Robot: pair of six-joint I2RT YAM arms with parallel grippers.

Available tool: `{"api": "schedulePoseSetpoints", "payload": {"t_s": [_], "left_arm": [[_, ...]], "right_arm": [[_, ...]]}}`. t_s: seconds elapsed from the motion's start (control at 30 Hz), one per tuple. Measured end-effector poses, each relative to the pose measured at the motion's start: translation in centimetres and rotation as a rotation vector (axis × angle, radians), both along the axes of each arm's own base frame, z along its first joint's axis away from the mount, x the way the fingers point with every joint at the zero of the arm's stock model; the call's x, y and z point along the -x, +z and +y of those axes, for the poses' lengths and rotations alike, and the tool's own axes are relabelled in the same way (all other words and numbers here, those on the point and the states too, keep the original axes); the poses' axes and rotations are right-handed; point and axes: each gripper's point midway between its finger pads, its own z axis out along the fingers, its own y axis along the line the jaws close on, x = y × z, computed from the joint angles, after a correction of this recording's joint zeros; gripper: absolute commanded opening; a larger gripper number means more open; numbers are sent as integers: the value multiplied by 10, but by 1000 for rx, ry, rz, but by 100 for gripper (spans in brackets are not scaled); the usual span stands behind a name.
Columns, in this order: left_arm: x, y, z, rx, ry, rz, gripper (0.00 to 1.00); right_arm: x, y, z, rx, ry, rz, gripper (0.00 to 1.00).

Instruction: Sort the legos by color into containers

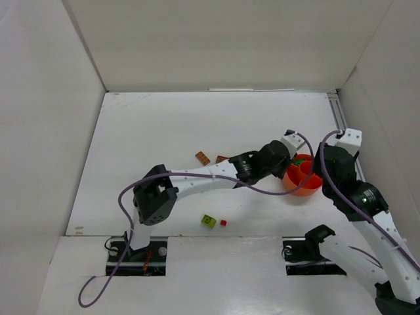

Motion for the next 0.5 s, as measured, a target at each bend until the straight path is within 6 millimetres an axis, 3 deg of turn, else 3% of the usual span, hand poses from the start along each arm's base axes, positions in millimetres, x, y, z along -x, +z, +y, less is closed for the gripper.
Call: {"api": "schedulePoseSetpoints", "payload": {"t_s": [0.3,0.47,0.5], "left_arm": [[3,-12,-38,4,-115,22,11],[4,-15,-52,12,-146,36,22],[4,-16,-54,11,-149,39,30]], "right_arm": [[28,44,-30,-68,-122,-196,61],[33,50,-35,-79,-142,-227,61],[33,50,-35,-78,-143,-226,61]]}}
